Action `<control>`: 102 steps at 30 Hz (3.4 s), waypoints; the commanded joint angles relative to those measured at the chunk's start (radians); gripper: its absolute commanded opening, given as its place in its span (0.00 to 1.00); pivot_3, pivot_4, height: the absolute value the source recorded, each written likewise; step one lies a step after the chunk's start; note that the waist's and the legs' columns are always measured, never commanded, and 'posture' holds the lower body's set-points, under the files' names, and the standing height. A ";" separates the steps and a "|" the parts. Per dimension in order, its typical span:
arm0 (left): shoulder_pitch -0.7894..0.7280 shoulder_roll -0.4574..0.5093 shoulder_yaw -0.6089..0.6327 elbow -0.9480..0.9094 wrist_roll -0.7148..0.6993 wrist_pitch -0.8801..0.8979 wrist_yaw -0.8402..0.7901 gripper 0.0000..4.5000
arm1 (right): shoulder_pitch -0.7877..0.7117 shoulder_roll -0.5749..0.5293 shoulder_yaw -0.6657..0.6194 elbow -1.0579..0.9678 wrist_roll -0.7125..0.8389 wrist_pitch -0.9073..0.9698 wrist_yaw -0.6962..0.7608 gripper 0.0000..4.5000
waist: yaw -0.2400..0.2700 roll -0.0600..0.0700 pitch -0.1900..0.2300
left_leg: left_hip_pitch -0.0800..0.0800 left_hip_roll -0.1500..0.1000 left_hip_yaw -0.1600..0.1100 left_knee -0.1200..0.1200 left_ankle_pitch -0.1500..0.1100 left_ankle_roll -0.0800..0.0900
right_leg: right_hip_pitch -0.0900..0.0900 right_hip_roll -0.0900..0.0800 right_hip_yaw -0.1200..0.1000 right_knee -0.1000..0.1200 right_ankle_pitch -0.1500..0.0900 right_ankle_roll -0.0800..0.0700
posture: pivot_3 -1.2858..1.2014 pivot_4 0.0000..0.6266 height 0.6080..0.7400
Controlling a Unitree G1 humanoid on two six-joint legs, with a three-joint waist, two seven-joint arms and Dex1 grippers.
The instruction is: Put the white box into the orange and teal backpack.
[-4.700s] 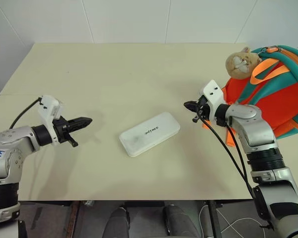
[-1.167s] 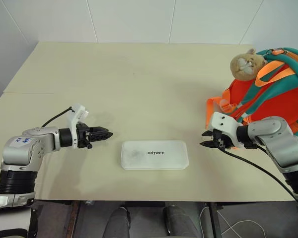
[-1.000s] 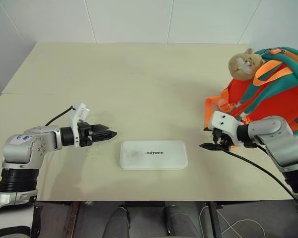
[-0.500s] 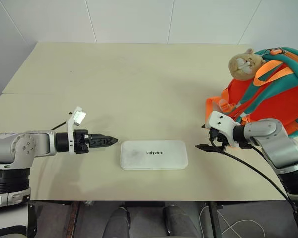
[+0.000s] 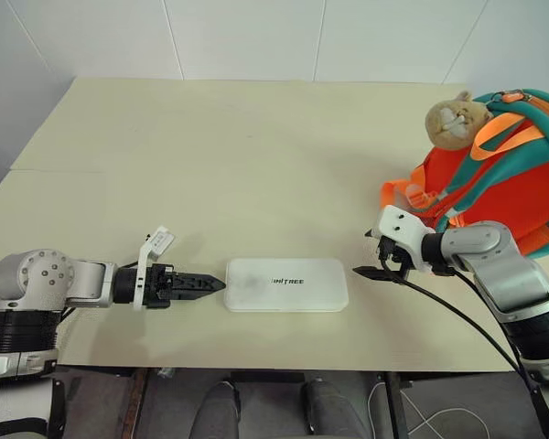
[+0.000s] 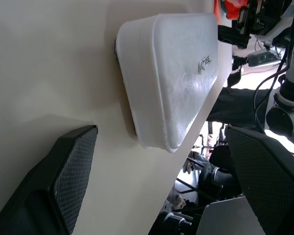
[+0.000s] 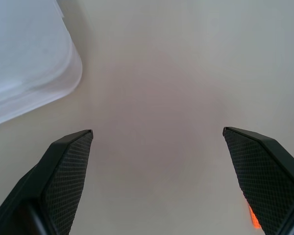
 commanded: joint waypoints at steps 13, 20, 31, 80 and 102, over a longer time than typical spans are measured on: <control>-0.044 -0.196 0.024 0.093 -0.018 -0.001 0.144 0.99 | -0.032 0.062 -0.008 -0.046 0.003 0.013 -0.017 1.00 | 0.020 0.000 0.000 | 0.000 -0.002 -0.001 0.005 0.000 0.000 | 0.003 -0.001 0.000 0.000 0.002 0.003 | 0.52 0.24 1.00; -0.046 -0.252 0.051 0.091 0.007 -0.001 0.160 0.99 | -0.032 0.080 -0.003 -0.055 0.001 0.023 -0.020 1.00 | 0.020 0.000 0.000 | 0.000 -0.002 -0.001 0.005 0.000 0.000 | 0.003 -0.001 0.000 0.000 0.002 0.004 | 0.52 0.24 1.00; -0.034 -0.297 0.117 0.042 0.064 -0.010 0.161 0.51 | -0.022 0.072 -0.018 -0.056 -0.001 0.024 -0.025 1.00 | 0.019 0.000 0.000 | 0.000 -0.002 -0.002 0.005 0.000 0.000 | 0.004 -0.001 0.000 -0.001 0.003 0.005 | 0.52 0.24 1.00; -0.250 -0.312 0.228 0.204 0.102 -0.153 0.045 0.28 | -0.010 0.111 -0.669 0.031 0.266 0.187 -0.496 1.00 | 0.013 -0.002 0.001 | -0.001 -0.001 0.001 -0.005 0.001 0.000 | 0.000 -0.001 0.002 -0.007 0.004 0.004 | 0.52 0.24 1.00; -0.396 -0.154 0.441 0.308 0.165 -0.322 0.128 0.28 | -0.277 0.261 -0.527 -0.003 0.423 0.213 -0.470 0.00 | -0.012 -0.001 0.002 | -0.001 -0.001 0.002 -0.010 0.003 -0.004 | -0.003 0.000 0.001 -0.007 0.004 0.004 | 0.52 0.24 1.00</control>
